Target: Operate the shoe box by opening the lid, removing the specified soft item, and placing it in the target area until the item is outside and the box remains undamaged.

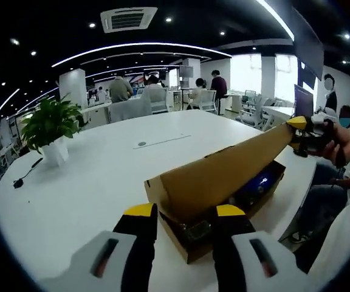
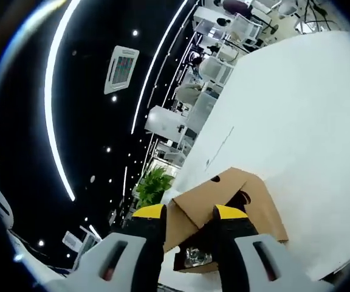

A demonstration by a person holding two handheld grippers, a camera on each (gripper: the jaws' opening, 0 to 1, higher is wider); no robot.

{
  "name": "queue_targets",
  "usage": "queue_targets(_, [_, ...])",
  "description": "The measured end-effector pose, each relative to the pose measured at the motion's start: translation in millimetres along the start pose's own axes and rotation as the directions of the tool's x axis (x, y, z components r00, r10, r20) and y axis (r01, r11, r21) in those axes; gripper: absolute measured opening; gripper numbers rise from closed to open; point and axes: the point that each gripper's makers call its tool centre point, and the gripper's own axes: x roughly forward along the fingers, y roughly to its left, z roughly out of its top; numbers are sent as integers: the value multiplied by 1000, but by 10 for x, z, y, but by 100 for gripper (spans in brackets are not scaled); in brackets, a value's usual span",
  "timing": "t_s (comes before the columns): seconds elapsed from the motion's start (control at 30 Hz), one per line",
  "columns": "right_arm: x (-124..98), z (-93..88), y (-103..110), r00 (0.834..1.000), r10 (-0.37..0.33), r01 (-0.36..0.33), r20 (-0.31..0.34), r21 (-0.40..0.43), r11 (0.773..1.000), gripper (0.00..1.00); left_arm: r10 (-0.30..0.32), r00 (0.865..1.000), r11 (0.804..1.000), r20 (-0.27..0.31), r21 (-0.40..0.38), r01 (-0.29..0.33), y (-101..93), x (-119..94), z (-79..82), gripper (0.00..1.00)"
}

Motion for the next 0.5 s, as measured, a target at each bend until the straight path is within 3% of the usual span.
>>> queue_targets(0.13, [-30, 142, 60, 999, -8, 11, 39, -68, 998, 36, -8, 1000, 1000, 6, -11, 8, -8, -11, 24, 37])
queue_targets(0.23, [-90, 143, -28, 998, -68, 69, 13, -217, 974, 40, -9, 1000, 1000, 16, -18, 9, -9, -13, 58, 36])
queue_targets(0.37, [-194, 112, -161, 994, -109, 110, 15, -214, 971, 40, -13, 1000, 1000, 25, -28, 13, 4, -7, 87, 37])
queue_targets(0.43, [-268, 93, -304, 982, -188, 187, 18, -246, 951, 40, -12, 1000, 999, 27, -32, 13, 39, 3, 73, 38])
queue_targets(0.47, [-303, 125, -365, 973, -224, 228, 49, -265, 937, 40, -12, 1000, 999, 27, -36, 13, 37, 4, 74, 38])
queue_targets(0.5, [-352, 141, -442, 961, -267, 275, 69, -316, 908, 39, -15, 1000, 999, 25, -40, 16, 28, 4, 74, 38])
